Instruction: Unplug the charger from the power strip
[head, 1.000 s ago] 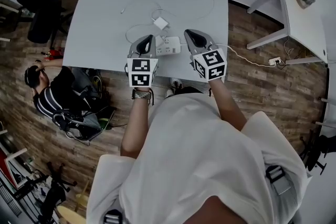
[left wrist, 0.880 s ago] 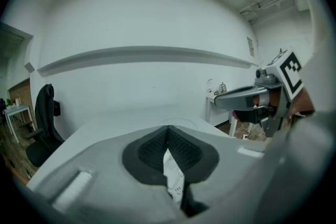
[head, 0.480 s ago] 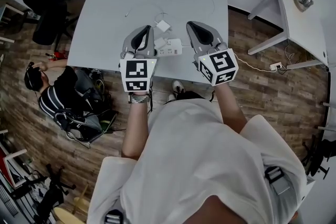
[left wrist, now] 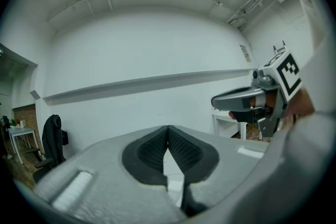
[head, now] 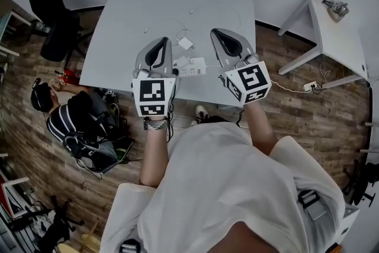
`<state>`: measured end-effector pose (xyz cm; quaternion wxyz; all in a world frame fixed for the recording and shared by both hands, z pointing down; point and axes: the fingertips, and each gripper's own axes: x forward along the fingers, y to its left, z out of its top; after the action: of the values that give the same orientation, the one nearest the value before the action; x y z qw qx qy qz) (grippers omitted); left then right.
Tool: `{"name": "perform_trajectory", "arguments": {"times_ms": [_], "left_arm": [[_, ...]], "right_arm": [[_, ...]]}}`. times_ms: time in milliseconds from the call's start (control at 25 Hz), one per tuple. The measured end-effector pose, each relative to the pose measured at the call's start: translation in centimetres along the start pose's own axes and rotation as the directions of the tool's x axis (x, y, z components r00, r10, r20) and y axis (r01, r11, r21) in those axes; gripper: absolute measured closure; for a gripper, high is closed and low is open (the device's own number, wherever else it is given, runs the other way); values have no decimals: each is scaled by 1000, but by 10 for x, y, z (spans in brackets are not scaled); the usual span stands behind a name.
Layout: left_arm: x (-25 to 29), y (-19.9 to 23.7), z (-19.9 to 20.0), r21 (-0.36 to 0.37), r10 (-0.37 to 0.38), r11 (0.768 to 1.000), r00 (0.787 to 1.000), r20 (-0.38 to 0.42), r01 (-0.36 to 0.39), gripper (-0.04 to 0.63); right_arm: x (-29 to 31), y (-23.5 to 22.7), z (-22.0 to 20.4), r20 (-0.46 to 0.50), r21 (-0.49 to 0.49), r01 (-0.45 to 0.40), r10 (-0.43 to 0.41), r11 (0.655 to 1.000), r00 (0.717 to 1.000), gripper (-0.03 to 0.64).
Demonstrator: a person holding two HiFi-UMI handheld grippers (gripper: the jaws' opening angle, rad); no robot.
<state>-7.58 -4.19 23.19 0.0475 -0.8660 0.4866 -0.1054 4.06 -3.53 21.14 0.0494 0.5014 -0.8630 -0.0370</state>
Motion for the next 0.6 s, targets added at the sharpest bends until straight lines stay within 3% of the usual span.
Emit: {"name": "perform_trajectory", "arguments": {"times_ms": [320, 600], "left_arm": [[-8, -10, 18, 31, -42, 999, 999, 23, 42, 592], [-4, -9, 21, 12, -48, 999, 998, 42, 48, 592]], "right_arm": [[-8, -2, 25, 40, -26, 24, -23, 999, 999, 616], [-11, -8, 23, 39, -14, 46, -45, 999, 998, 616]]}}
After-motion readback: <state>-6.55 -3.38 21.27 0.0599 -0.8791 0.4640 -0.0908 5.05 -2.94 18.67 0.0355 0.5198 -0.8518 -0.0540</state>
